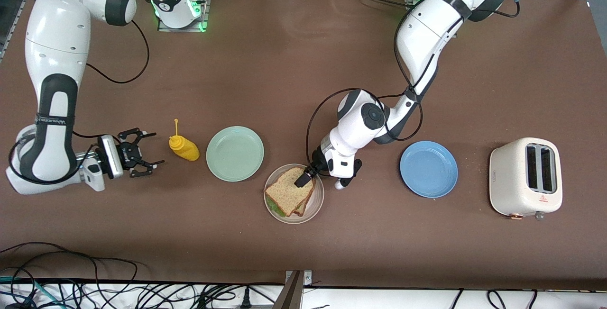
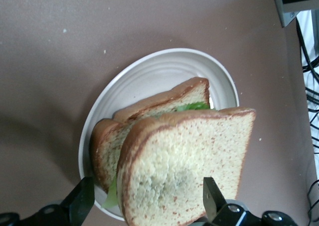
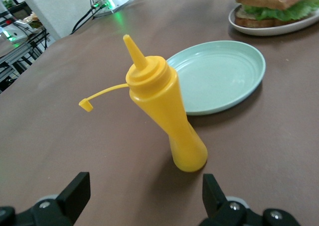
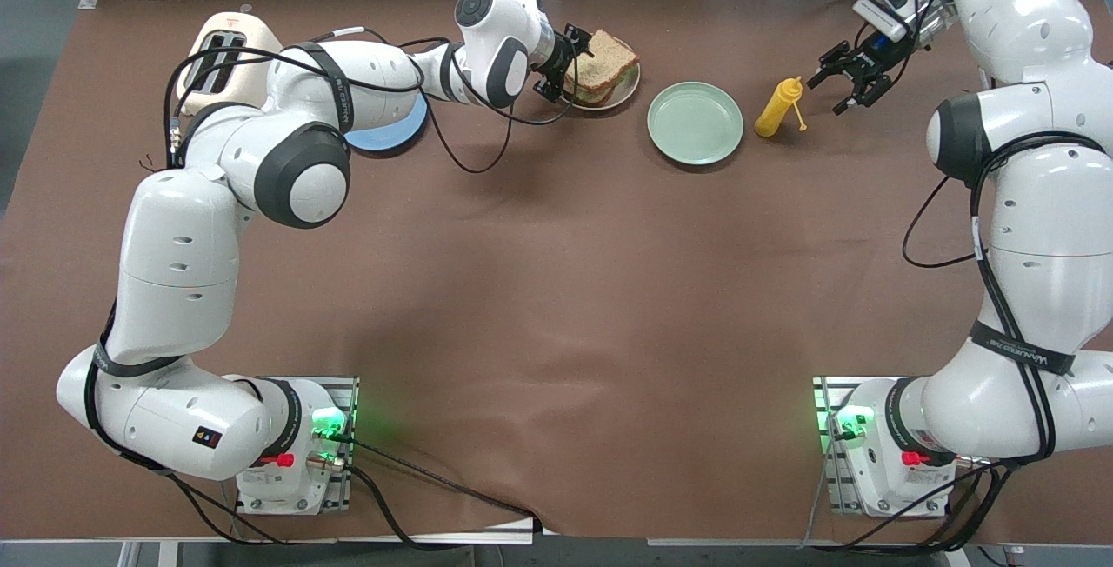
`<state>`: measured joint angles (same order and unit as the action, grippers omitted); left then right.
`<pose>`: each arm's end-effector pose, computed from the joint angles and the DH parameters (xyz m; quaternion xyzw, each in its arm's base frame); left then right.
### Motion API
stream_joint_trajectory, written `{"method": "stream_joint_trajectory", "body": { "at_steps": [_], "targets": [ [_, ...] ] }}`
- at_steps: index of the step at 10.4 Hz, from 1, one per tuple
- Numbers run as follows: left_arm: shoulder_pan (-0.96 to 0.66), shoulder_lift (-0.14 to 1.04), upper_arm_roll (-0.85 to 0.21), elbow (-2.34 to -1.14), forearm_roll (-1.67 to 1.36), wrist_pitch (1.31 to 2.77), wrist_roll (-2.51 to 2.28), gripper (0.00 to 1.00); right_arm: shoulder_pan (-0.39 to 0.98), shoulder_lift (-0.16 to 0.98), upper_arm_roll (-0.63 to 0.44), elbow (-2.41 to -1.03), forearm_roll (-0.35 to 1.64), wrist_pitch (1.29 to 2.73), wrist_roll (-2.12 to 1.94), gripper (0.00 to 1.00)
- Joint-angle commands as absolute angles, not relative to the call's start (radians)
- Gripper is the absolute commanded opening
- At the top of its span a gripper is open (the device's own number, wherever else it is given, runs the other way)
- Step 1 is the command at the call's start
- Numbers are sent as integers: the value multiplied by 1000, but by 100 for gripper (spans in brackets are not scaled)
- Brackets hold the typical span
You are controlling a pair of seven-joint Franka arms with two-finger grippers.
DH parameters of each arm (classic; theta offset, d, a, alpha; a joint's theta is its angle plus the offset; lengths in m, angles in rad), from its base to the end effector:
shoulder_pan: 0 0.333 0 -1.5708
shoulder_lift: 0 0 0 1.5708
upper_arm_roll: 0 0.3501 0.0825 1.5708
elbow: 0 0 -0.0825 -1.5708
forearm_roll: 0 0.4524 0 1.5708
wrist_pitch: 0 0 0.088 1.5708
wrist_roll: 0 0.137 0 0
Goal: Make sandwich on beige plate with both arms
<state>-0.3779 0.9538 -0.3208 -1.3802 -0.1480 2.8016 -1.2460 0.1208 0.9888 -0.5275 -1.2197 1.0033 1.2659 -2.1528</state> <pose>0.7048 -0.4980 0.1583 0.8686 0.4045 0.0129 0.2858 0.7444 -0.0723 0.1667 -0.6058 -0.6517 -0.1355 0.4358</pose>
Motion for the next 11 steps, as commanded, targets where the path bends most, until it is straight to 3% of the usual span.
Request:
{"method": "stream_joint_trajectory", "body": {
  "at_steps": [1,8,11],
  "targets": [
    [-399,940,-304,-1410,-94,2769,-1244,100,118,919,-567,-1213,991,1243,-1992,100],
    [-351,790,-302,-1408,-94,2510,-1250,100,144,778,-558,-1221,953,1256,-1504,100],
    [-266,663,-296,-1405,-45,2251,-1240,100,141,671,-494,-1250,866,1259,-1257,100]
  ]
}}
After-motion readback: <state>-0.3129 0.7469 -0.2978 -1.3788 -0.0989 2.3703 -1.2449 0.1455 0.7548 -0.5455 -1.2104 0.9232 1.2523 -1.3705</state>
